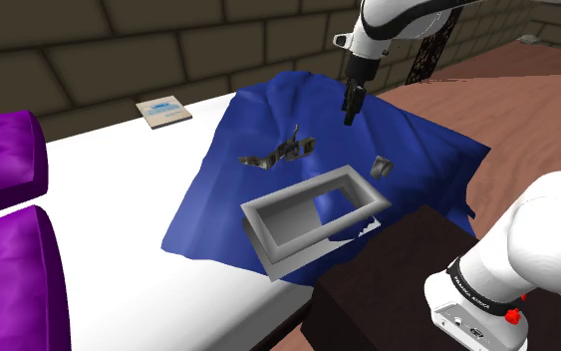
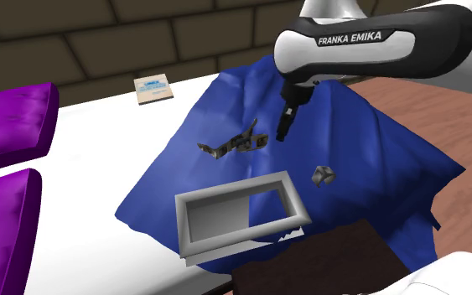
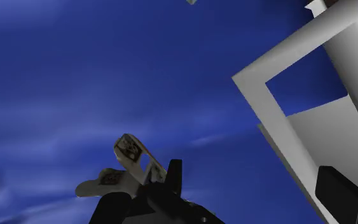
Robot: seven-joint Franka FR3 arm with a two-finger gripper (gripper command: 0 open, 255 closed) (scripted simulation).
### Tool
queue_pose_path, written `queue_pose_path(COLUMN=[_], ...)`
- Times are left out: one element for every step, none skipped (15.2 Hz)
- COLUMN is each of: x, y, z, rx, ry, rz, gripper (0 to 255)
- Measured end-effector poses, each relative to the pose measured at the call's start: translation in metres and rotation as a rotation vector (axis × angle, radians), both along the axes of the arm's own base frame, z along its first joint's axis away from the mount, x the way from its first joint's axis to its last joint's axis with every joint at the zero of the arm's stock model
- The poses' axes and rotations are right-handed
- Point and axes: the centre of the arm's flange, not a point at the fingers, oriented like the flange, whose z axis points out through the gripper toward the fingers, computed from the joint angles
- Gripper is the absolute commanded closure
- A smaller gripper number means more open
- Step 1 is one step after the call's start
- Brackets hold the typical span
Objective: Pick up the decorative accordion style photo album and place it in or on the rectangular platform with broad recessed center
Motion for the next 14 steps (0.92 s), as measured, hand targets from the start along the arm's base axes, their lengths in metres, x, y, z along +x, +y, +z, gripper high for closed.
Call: queue_pose_path(x=[0.012, 0.020, 0.030, 0.040, 0.050, 0.059, 0.069, 0.080, 0.092, 0.100, 0.112, 0.120, 0.131, 0.140], y=[-0.001, 0.000, 0.002, 0.002, 0.002, 0.004, 0.008, 0.011, 0.014, 0.018, 0.018, 0.023, 0.027, 0.031], z=[-0.008, -0.016, -0.026, -0.035, -0.041, -0.049, -0.056, -0.062, -0.072, -0.079, -0.085, -0.095, -0.104, -0.112], rx=[0.006, 0.012, 0.018, 0.024, 0.029, 0.035, 0.041, 0.048, 0.053, 0.059, 0.065, 0.071, 0.077, 0.083], ry=[-0.003, -0.006, -0.010, -0.013, -0.017, -0.020, -0.023, -0.027, -0.030, -0.033, -0.037, -0.040, -0.043, -0.046], rz=[0.030, 0.062, 0.093, 0.124, 0.154, 0.186, 0.217, 0.248, 0.278, 0.310, 0.340, 0.371, 0.403, 0.434], gripper=[0, 0, 0, 0, 0, 0, 0, 0, 0, 0, 0, 0, 0, 0])
